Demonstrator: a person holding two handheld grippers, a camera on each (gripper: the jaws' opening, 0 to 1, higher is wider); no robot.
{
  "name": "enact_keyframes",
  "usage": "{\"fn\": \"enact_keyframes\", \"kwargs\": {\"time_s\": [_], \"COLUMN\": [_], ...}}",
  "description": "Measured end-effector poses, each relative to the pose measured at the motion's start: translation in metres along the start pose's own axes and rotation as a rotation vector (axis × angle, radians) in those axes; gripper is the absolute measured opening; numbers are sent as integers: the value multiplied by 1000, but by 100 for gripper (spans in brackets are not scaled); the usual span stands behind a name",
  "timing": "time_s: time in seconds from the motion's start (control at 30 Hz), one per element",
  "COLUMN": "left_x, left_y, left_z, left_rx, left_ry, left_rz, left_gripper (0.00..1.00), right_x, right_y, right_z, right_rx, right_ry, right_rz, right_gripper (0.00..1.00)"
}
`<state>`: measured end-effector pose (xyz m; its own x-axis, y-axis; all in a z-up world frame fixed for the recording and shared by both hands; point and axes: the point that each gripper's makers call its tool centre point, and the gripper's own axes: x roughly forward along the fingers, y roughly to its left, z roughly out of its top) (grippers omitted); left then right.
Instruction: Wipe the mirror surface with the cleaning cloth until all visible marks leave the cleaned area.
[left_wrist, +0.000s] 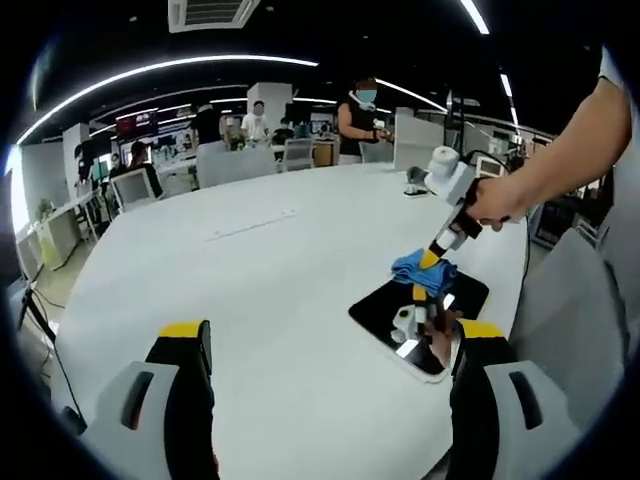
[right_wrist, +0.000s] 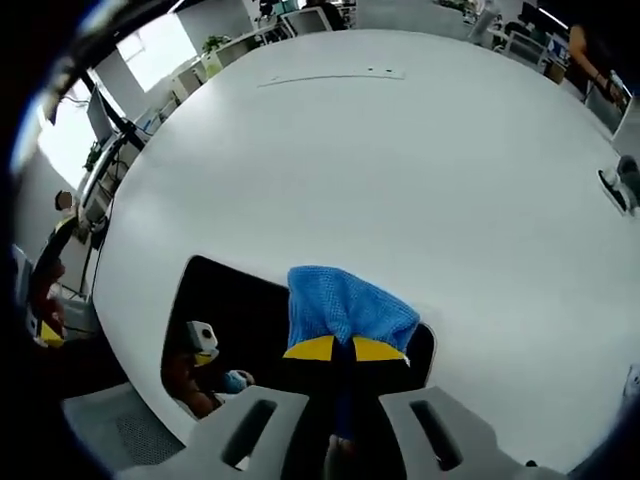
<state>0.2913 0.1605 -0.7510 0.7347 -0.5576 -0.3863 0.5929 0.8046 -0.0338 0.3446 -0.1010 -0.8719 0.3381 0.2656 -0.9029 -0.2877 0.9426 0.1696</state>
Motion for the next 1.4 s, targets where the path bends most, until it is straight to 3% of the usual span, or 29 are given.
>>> {"fn": "enact_keyframes", "kwargs": {"time_s": [0.1, 0.27, 0.47, 0.6, 1.0, 1.1, 1.3, 1.4], "left_x": [2, 6, 9, 9, 13, 12, 13, 14], "left_y": [2, 3, 1, 3, -3, -1, -6, -4], "left_z": [4, 9, -3, -3, 5, 6, 4, 1], "left_rx": [-4, -12, 43, 2, 21, 23, -72, -43], "left_ry": [-12, -20, 33, 30, 9, 0, 0, 14], "left_rz": [8, 22, 22, 27, 20, 29, 8, 19], "left_gripper": [99, 99, 99, 99, 97, 99, 99, 99], "right_x": [-1, -3, -6, -8, -15, -17, -22, -25], "right_y": [1, 6, 8, 10, 15, 17, 23, 27], "right_z": [-2, -7, -17, -22, -42, -48, -61, -70], "right_rx": [54, 8, 17, 17, 48, 95, 112, 115], "right_ry": [7, -1, -2, -8, -31, -47, -38, -25], "right_rz": [-15, -37, -27, -25, 9, 28, 57, 69], "right_gripper": [0, 0, 0, 0, 0, 0, 0, 0]}}
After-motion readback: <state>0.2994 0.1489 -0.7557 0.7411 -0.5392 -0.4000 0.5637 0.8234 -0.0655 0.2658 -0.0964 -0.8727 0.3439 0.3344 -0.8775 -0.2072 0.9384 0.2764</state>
